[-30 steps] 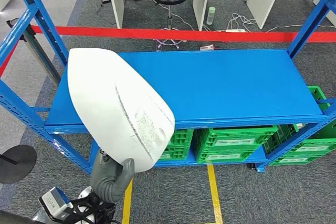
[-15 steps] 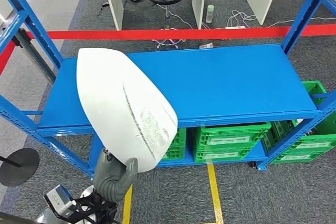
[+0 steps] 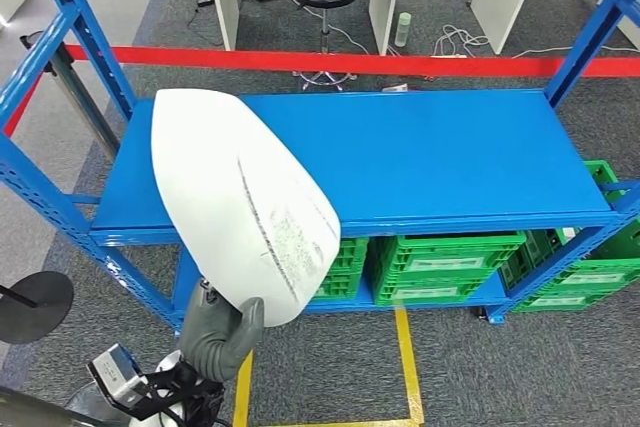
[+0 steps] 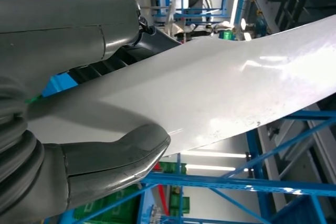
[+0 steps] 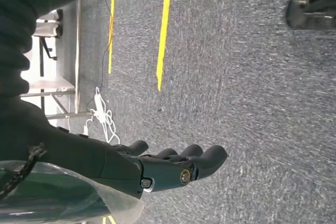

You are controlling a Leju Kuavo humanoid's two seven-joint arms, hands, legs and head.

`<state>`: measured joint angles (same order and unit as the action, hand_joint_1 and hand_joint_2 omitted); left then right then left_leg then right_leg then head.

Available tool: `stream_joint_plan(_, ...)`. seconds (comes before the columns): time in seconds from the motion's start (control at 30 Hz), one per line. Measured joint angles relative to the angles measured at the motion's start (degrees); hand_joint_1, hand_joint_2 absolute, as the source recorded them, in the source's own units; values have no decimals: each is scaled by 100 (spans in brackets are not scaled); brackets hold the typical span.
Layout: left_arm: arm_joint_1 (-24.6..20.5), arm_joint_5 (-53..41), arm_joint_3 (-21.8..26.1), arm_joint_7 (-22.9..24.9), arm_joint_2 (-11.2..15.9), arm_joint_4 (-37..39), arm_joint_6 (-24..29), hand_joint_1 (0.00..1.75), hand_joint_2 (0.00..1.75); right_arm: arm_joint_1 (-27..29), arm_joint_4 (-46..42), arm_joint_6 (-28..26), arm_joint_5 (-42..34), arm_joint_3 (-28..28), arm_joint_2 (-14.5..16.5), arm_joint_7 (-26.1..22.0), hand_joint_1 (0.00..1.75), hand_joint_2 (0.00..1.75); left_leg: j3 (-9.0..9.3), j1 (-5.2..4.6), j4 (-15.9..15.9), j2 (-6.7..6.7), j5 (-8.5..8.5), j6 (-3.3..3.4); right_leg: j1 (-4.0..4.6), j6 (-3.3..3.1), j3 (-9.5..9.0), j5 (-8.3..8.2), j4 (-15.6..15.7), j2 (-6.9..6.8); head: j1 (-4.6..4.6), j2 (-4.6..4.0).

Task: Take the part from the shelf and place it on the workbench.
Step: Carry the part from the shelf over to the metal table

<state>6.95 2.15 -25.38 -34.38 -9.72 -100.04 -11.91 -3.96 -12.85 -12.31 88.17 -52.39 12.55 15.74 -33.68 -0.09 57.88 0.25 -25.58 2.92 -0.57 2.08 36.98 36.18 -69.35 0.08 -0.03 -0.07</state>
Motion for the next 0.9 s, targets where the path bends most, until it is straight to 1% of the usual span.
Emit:
stream_joint_plan(0.03,3,-15,1,4,1,3,14,175,175,2,0,-7,1,2,-1,0,0,175,-49,-5,2,4,35,0,-2,18,65,126,-270,-1,-1,0)
stream_joint_plan(0.07,4,-28,2,5,2,6,26,175,175,5,0,-16,1,3,-1,0,0,175,-97,-8,4,5,71,-4,-3,31,48,140,-369,-2,-2,1)
stream_joint_plan(0.1,5,-36,2,6,2,9,35,175,175,6,0,-23,2,6,-1,0,0,175,-144,-8,8,5,109,-13,-5,39,-80,44,-253,-3,0,1)
stream_joint_plan(0.13,6,-41,3,6,2,10,44,175,175,5,0,-31,3,10,-1,0,0,175,-186,-5,14,3,145,-29,-10,44,-304,-120,52,-4,-1,1)
stream_joint_plan(0.17,6,-44,4,7,2,11,49,175,175,-1,0,-37,5,17,-1,0,0,175,-223,-5,25,1,178,-53,-16,44,-576,-251,470,-4,0,1)
stream_joint_plan(0.2,5,-48,4,9,1,11,53,175,175,-9,0,-42,8,27,0,-1,0,175,-257,-12,41,-2,207,-82,-15,34,-835,-339,862,1,2,1)
stream_joint_plan(0.23,4,-66,4,14,1,11,63,175,175,-15,0,-45,10,36,1,-1,0,175,-277,-23,55,-3,239,-114,-13,11,-987,-373,1133,10,0,1)
stream_joint_plan(0.27,3,-87,3,18,0,11,79,175,175,-18,0,-49,13,42,1,-2,0,175,-291,-35,65,-3,274,-145,-8,-18,-1053,-364,1271,20,1,1)
stream_joint_plan(0.3,3,-115,1,25,-1,11,97,175,175,-15,0,-54,14,47,2,-3,0,175,-297,-43,64,-3,310,-174,1,-55,-1047,-379,1293,29,0,1)
stream_joint_plan(0.33,4,-141,-1,32,1,11,120,175,175,-7,2,-57,12,48,4,-5,0,175,-304,-41,63,-7,345,-201,-8,-100,-998,-410,1292,25,0,1)
stream_joint_plan(0.37,6,-155,-2,36,2,11,137,175,175,-1,4,-62,10,49,5,-7,0,175,-325,-36,88,-13,307,-233,-17,-148,-965,-447,1295,12,-4,1)
stream_joint_plan(0.4,10,-163,-2,41,4,11,151,175,175,3,7,-67,7,50,7,-10,0,175,-364,-29,182,-20,173,-269,-26,-199,-921,-494,1301,-4,-16,1)
stream_joint_plan(0.43,12,-164,-1,42,7,11,162,175,175,5,9,-72,3,50,9,-13,0,175,-429,-19,389,-26,-58,-305,-36,-241,-870,-549,1307,-20,-30,1)
stream_joint_plan(0.47,15,-164,-1,43,8,11,169,175,175,5,9,-76,1,50,8,-15,0,175,-511,-10,703,-28,-359,-340,-33,-266,-825,-599,1303,-30,-45,1)
stream_joint_plan(0.5,19,-160,0,44,10,11,172,175,175,6,9,-81,-1,50,8,-16,0,175,-593,0,1084,-27,-633,-363,-29,-278,-775,-652,1298,-37,-52,1)
stream_joint_plan(0.53,24,-149,0,48,14,12,169,175,175,7,9,-84,-2,50,8,-17,0,175,-641,6,1422,-27,-810,-376,-23,-279,-722,-702,1290,-44,-54,1)
stream_joint_plan(0.57,32,-132,0,52,19,13,164,175,175,9,9,-86,-4,50,8,-17,0,175,-615,9,1613,-27,-862,-375,-15,-281,-665,-748,1279,-48,-52,0)
stream_joint_plan(0.6,38,-114,0,58,24,13,157,175,175,10,9,-88,-7,50,8,-16,0,175,-491,8,1589,-27,-803,-360,-6,-279,-604,-790,1268,-49,-54,0)
stream_joint_plan(0.63,41,-100,-1,63,28,13,151,175,175,10,9,-88,-9,50,9,-16,0,175,-267,4,1339,-28,-671,-329,6,-277,-555,-823,1258,-48,-54,0)
stream_joint_plan(0.67,42,-92,-2,66,29,13,147,175,175,8,9,-89,-10,50,11,-15,0,175,24,-7,933,-31,-537,-278,15,-273,-519,-853,1251,-44,-54,0)
stream_joint_plan(0.7,40,-91,-3,68,29,13,143,175,175,7,9,-90,-10,50,18,-15,0,175,306,-20,503,-33,-462,-218,28,-260,-489,-882,1245,-41,-50,1)
stream_joint_plan(0.73,38,-90,-5,69,28,13,139,175,175,5,10,-93,-10,50,25,-14,0,175,509,-38,163,-35,-428,-171,32,-238,-465,-915,1242,-38,-51,1)
stream_joint_plan(0.77,37,-90,-6,70,28,13,135,175,175,4,10,-96,-10,50,31,-13,0,175,616,-56,-43,-37,-430,-134,29,-207,-442,-949,1240,-37,-50,1)
stream_joint_plan(0.8,37,-89,-6,72,28,13,133,175,175,3,11,-100,-10,50,34,-10,0,175,636,-68,-121,-38,-441,-112,27,-169,-420,-987,1241,-39,-49,2)
stream_joint_plan(0.83,38,-88,-8,72,28,13,132,175,175,4,11,-103,-10,50,34,-7,0,175,613,-72,-153,-38,-408,-98,23,-128,-404,-1024,1247,-40,-50,2)
stream_joint_plan(0.87,37,-88,-11,72,27,13,132,175,175,4,10,-104,-10,50,33,-5,0,175,591,-62,-180,-27,-364,-77,22,-95,-384,-1012,1232,-34,-49,2)
stream_joint_plan(0.9,35,-88,-15,72,26,13,131,175,175,5,10,-105,-11,50,31,-4,0,175,557,-46,-206,-16,-311,-47,24,-65,-336,-918,1161,-27,-39,1)
